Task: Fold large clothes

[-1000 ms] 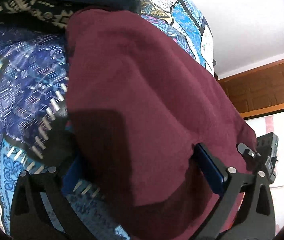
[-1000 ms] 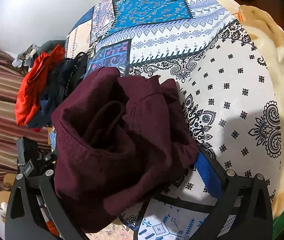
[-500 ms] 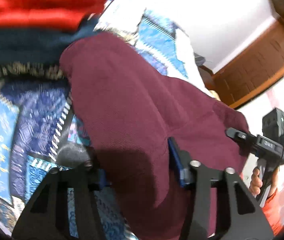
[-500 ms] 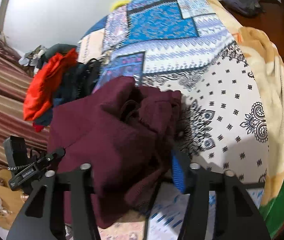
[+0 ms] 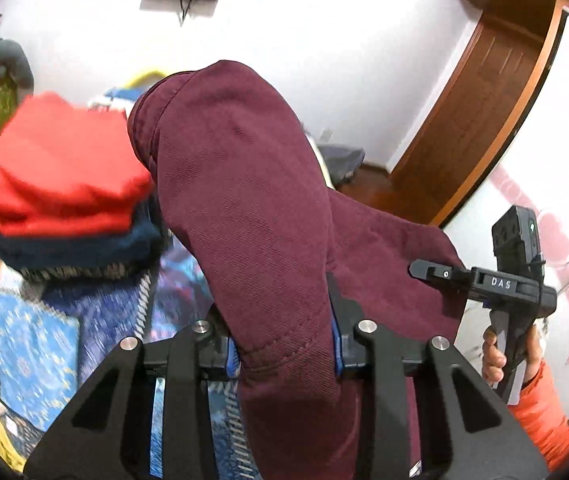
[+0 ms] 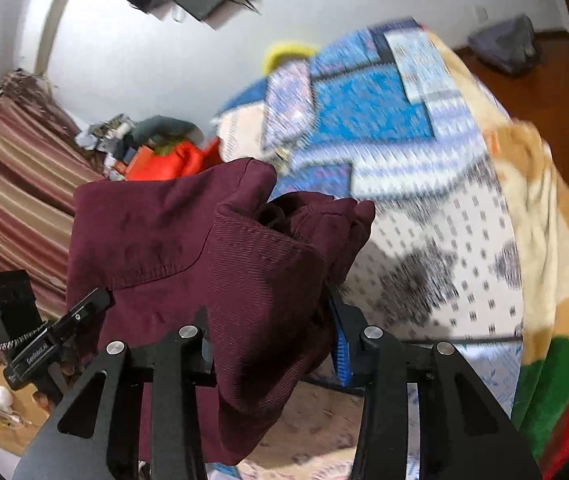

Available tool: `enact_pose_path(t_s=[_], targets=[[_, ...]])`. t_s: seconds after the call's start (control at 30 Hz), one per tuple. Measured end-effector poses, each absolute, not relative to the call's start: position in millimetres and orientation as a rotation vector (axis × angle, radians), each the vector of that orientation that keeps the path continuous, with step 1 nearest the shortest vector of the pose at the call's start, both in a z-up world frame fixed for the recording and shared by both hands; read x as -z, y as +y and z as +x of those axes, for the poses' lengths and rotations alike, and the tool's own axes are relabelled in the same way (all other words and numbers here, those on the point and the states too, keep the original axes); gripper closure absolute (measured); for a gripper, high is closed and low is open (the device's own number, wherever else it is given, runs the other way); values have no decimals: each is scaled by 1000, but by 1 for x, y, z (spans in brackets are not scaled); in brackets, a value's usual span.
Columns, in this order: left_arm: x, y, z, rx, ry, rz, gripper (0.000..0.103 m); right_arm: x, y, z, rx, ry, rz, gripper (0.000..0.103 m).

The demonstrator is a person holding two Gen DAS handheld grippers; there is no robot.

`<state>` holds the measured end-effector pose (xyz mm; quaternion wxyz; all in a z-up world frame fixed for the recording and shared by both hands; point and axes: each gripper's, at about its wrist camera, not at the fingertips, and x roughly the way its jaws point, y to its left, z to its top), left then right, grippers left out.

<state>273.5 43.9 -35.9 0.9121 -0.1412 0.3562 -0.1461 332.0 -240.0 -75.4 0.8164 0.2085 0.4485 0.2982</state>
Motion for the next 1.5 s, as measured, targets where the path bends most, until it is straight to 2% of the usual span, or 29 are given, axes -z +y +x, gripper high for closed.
enact_pose_path(t_s=[0.23,0.47,0.57,0.73,0.8,0.83,0.93,0.97,1.0,1.07,1.1,1.13,1.33,1.5], targets=[[-41,106,297,291,617,-315,70,9,-189,350,-717,802,427,66],[-95,194,336,243,522,-292,70,-24,-102,389,-804,707,424,66],[-84,235,369,211,552,-309,70,-20,-64,407,-798,687,422,66],[-10,304,434,109,699,-372,65,31,0,452,-788,785,420,66],[35,331,457,64,811,-408,58,67,22,471,-772,869,413,64],[52,340,463,48,843,-412,52,82,28,474,-755,886,406,63],[78,357,466,53,829,-397,35,97,34,477,-741,863,373,52],[78,358,464,50,811,-388,28,99,33,476,-748,853,358,49],[80,356,463,42,798,-371,25,97,32,476,-748,844,347,47],[76,349,463,20,803,-334,24,91,31,475,-734,851,314,43],[73,348,463,4,806,-316,24,89,34,477,-722,863,303,36],[69,344,460,-17,806,-295,24,86,31,474,-708,875,291,34],[37,320,424,-129,768,-192,24,52,-2,450,-629,814,215,33],[-5,300,363,-105,676,-204,24,17,-21,414,-664,741,169,33]])
